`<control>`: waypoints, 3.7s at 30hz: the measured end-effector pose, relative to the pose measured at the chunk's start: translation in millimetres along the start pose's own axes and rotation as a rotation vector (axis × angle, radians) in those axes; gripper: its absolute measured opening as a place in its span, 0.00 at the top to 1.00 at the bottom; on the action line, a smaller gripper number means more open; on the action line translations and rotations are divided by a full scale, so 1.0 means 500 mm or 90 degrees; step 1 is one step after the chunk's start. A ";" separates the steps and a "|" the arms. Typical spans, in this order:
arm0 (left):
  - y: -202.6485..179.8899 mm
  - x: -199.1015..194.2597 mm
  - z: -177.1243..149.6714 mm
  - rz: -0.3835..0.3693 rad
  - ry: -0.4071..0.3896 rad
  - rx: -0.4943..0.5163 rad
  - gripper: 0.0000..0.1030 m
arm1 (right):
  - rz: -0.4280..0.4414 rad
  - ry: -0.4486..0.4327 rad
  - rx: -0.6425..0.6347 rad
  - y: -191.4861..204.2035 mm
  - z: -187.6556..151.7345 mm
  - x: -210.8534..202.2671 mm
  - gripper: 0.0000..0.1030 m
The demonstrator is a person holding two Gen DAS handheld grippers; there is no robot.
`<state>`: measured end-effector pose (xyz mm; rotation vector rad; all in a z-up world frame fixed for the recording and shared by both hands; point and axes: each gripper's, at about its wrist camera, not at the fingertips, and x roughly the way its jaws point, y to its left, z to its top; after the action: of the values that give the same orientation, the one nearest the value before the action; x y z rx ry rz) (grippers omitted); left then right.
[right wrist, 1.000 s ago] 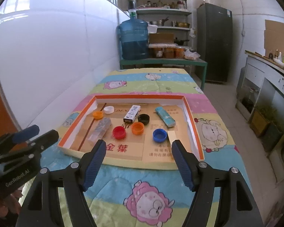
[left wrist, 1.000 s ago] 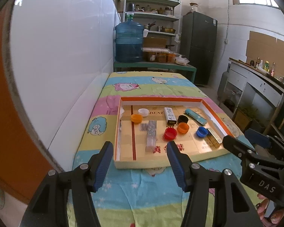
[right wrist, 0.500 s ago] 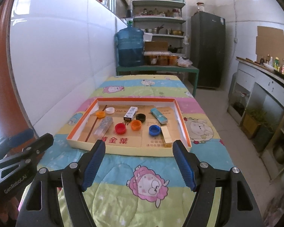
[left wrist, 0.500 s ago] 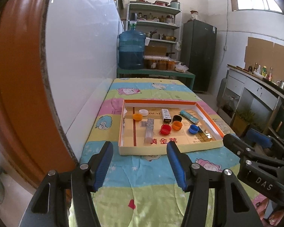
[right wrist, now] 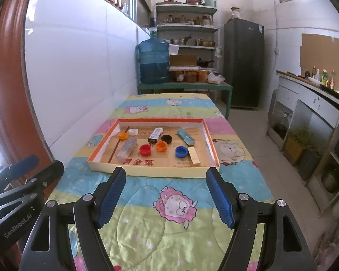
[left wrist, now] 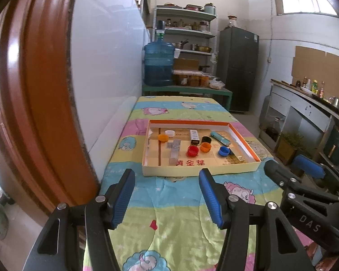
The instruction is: Organize rigid objects
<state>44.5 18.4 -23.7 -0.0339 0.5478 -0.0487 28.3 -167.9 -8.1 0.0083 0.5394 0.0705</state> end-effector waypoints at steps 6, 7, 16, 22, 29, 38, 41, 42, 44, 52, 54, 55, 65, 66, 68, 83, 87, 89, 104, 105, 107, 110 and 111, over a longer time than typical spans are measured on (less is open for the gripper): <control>0.003 -0.038 -0.011 0.072 -0.020 -0.012 0.43 | -0.003 -0.010 -0.004 0.004 -0.005 -0.036 0.27; 0.004 -0.043 -0.012 0.086 -0.021 -0.014 0.43 | -0.002 -0.013 -0.005 0.006 -0.006 -0.043 0.27; 0.011 -0.066 -0.026 0.078 -0.007 -0.027 0.43 | -0.001 -0.020 -0.014 0.016 -0.014 -0.080 0.27; 0.003 -0.073 -0.030 0.066 -0.010 -0.019 0.43 | -0.002 -0.018 -0.014 0.019 -0.018 -0.087 0.27; -0.001 -0.074 -0.032 0.059 -0.009 -0.016 0.43 | -0.004 -0.019 -0.015 0.018 -0.022 -0.088 0.27; -0.003 -0.070 -0.034 0.056 -0.004 -0.011 0.43 | -0.001 -0.014 -0.016 0.017 -0.026 -0.087 0.27; -0.004 -0.070 -0.034 0.055 -0.004 -0.011 0.43 | -0.001 -0.014 -0.016 0.018 -0.026 -0.087 0.27; -0.006 -0.069 -0.034 0.054 -0.004 -0.010 0.43 | -0.001 -0.014 -0.016 0.018 -0.027 -0.087 0.27; -0.007 -0.066 -0.034 0.053 -0.003 -0.008 0.43 | -0.001 -0.013 -0.016 0.018 -0.027 -0.085 0.27; -0.009 -0.066 -0.034 0.053 -0.003 -0.006 0.43 | 0.002 -0.010 -0.021 0.021 -0.031 -0.081 0.27; -0.009 -0.066 -0.034 0.053 -0.003 -0.007 0.43 | 0.003 -0.008 -0.022 0.025 -0.030 -0.074 0.27; -0.009 -0.066 -0.034 0.053 -0.003 -0.007 0.43 | 0.003 -0.008 -0.022 0.025 -0.031 -0.073 0.27; -0.011 -0.066 -0.034 0.052 -0.002 -0.006 0.43 | 0.003 -0.006 -0.022 0.028 -0.029 -0.068 0.27; -0.012 -0.065 -0.034 0.052 -0.002 -0.005 0.43 | 0.003 -0.006 -0.021 0.028 -0.029 -0.068 0.27; -0.014 -0.063 -0.035 0.051 -0.001 -0.004 0.43 | 0.004 -0.006 -0.022 0.028 -0.028 -0.068 0.27; -0.017 -0.049 -0.046 0.050 0.005 0.000 0.43 | 0.006 0.000 -0.021 0.032 -0.040 -0.051 0.27; -0.016 -0.041 -0.050 0.049 0.008 0.001 0.43 | 0.006 0.000 -0.020 0.031 -0.042 -0.049 0.27; -0.016 -0.041 -0.050 0.050 0.009 0.002 0.43 | 0.006 0.000 -0.021 0.030 -0.039 -0.050 0.27; -0.017 -0.026 -0.056 0.049 0.015 0.006 0.43 | 0.008 0.005 -0.019 0.028 -0.045 -0.040 0.27; -0.017 -0.026 -0.054 0.049 0.015 0.005 0.43 | 0.008 0.006 -0.019 0.029 -0.046 -0.039 0.27; -0.017 -0.023 -0.057 0.049 0.016 0.005 0.43 | 0.008 0.005 -0.019 0.028 -0.044 -0.040 0.27; -0.017 -0.023 -0.057 0.050 0.016 0.005 0.43 | 0.008 0.006 -0.019 0.028 -0.043 -0.039 0.27; -0.018 -0.023 -0.056 0.050 0.016 0.006 0.43 | 0.009 0.007 -0.019 0.029 -0.047 -0.038 0.27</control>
<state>19.8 9.7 -40.9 -0.0034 0.5740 0.0249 -1.0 -155.0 -17.9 -0.0171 0.5486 0.0915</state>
